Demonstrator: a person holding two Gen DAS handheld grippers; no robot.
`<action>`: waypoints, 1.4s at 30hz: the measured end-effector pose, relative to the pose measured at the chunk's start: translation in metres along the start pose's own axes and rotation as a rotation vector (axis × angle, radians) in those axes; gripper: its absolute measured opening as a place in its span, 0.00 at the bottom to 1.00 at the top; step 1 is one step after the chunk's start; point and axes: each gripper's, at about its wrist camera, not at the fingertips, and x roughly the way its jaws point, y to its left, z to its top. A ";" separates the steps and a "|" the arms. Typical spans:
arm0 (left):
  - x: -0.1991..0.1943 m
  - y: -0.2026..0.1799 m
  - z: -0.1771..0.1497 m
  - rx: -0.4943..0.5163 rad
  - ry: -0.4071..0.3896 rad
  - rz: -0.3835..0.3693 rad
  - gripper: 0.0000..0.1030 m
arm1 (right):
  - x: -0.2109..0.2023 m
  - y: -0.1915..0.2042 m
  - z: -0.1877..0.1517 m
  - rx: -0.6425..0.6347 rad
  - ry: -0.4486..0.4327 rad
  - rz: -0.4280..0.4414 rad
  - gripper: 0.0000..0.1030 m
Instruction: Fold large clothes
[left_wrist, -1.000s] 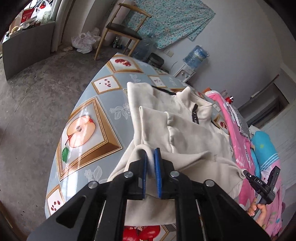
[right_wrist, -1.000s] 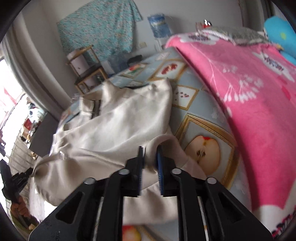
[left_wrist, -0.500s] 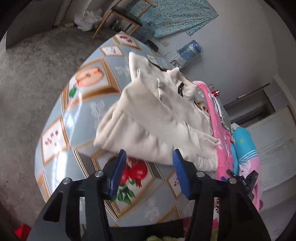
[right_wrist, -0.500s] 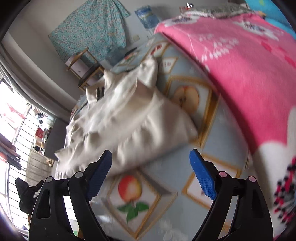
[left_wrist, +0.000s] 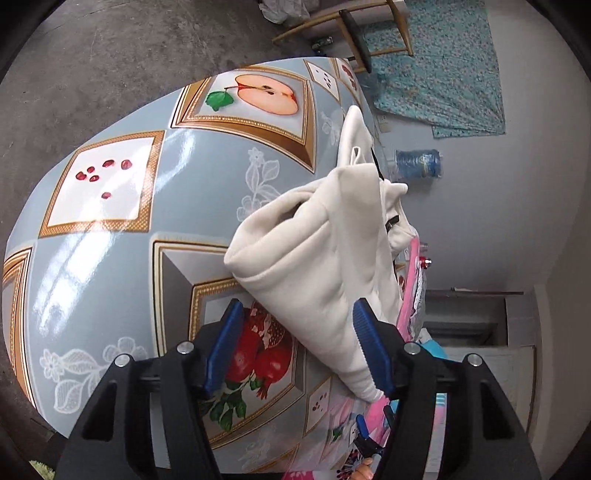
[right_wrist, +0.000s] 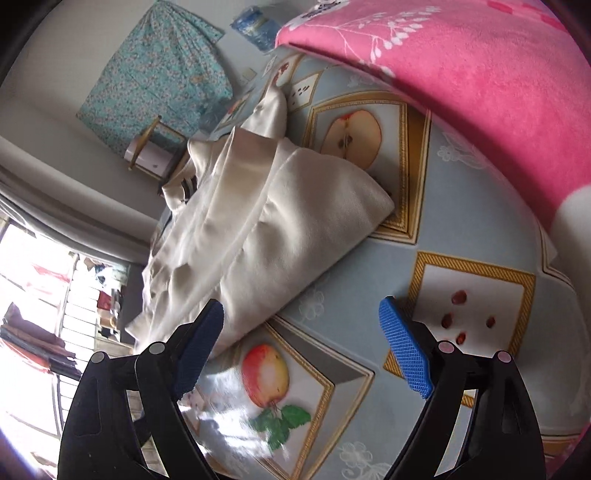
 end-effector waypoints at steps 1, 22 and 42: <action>0.001 -0.001 0.002 -0.004 -0.008 0.003 0.58 | 0.003 -0.001 0.003 0.010 -0.007 0.007 0.80; 0.016 -0.121 -0.079 0.938 -0.487 0.572 0.06 | 0.013 0.069 -0.007 -0.388 -0.264 -0.418 0.04; -0.062 -0.035 -0.113 0.921 -0.321 0.498 0.12 | -0.031 0.028 -0.082 -0.420 -0.172 -0.404 0.10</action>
